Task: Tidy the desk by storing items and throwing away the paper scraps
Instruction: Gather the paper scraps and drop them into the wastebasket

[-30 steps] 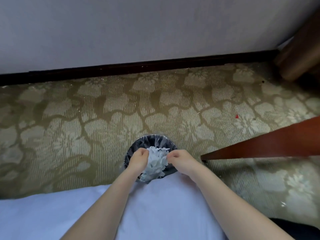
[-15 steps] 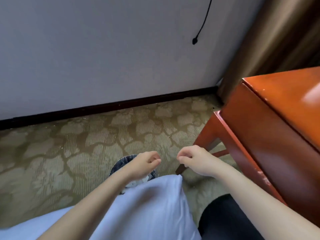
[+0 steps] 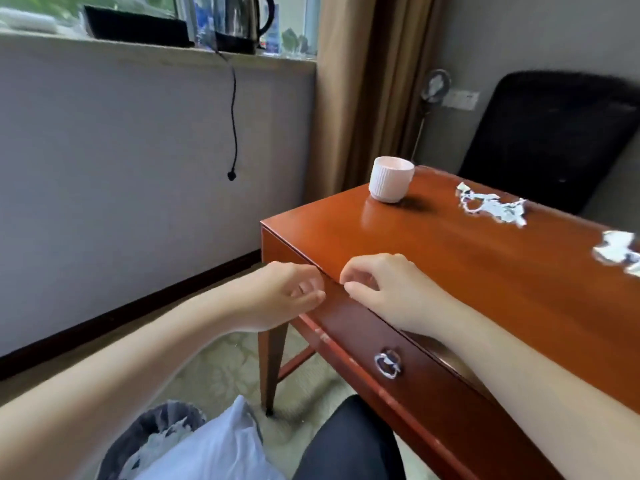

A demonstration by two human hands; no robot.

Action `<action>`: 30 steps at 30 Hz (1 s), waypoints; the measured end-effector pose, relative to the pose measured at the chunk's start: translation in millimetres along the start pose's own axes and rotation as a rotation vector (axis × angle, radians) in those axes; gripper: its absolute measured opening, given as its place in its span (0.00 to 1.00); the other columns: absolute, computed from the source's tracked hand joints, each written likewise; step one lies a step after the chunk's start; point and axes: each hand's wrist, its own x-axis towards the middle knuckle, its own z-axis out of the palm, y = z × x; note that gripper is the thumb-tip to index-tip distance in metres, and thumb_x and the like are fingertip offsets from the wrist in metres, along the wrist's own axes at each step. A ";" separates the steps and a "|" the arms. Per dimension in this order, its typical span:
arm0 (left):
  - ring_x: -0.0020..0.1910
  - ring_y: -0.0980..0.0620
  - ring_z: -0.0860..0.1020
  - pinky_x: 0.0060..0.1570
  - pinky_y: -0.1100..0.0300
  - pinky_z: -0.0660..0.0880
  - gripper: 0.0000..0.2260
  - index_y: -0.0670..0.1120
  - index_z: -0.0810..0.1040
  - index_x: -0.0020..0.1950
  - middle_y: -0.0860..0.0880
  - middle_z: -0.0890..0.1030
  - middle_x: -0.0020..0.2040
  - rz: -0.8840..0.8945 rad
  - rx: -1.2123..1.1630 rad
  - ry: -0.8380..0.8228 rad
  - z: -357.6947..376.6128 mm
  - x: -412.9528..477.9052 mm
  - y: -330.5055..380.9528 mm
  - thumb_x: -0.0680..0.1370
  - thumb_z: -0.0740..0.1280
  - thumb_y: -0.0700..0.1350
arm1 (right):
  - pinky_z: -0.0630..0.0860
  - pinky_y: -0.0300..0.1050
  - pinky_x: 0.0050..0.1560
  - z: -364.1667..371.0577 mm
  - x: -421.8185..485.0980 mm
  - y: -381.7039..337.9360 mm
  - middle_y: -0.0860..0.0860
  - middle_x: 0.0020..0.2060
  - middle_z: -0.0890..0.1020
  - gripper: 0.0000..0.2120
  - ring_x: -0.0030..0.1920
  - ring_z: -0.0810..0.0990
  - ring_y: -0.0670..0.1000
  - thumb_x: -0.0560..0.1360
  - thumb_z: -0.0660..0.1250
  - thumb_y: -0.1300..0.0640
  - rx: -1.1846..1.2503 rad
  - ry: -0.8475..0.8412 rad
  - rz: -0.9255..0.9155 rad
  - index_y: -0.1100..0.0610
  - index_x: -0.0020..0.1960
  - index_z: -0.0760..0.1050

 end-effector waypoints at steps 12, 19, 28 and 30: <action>0.60 0.49 0.72 0.61 0.58 0.68 0.12 0.48 0.74 0.59 0.47 0.74 0.59 0.269 0.011 -0.058 84.6 127.3 142.1 0.79 0.61 0.50 | 0.71 0.38 0.54 -62.7 -133.1 150.4 0.46 0.54 0.78 0.08 0.56 0.73 0.45 0.79 0.61 0.53 -0.013 0.234 0.527 0.50 0.55 0.77; 0.68 0.46 0.66 0.68 0.51 0.63 0.19 0.50 0.67 0.68 0.47 0.66 0.70 0.244 0.096 0.074 140.7 177.3 189.2 0.79 0.59 0.54 | 0.64 0.48 0.66 -70.7 -183.6 214.6 0.48 0.68 0.67 0.18 0.68 0.64 0.51 0.78 0.59 0.47 -0.367 0.447 0.871 0.48 0.67 0.68; 0.70 0.47 0.63 0.70 0.50 0.60 0.20 0.49 0.64 0.69 0.47 0.64 0.72 0.275 0.146 0.119 161.3 231.4 217.0 0.79 0.57 0.56 | 0.75 0.41 0.53 -84.6 -181.5 271.1 0.51 0.58 0.75 0.12 0.56 0.75 0.50 0.80 0.58 0.57 -0.243 0.539 0.943 0.54 0.62 0.72; 0.69 0.47 0.64 0.69 0.51 0.60 0.20 0.49 0.65 0.68 0.47 0.65 0.71 0.262 0.140 0.138 162.4 243.7 218.8 0.79 0.57 0.56 | 0.76 0.40 0.50 -87.3 -169.2 281.7 0.50 0.54 0.77 0.09 0.51 0.76 0.49 0.80 0.57 0.58 -0.199 0.575 0.891 0.54 0.58 0.74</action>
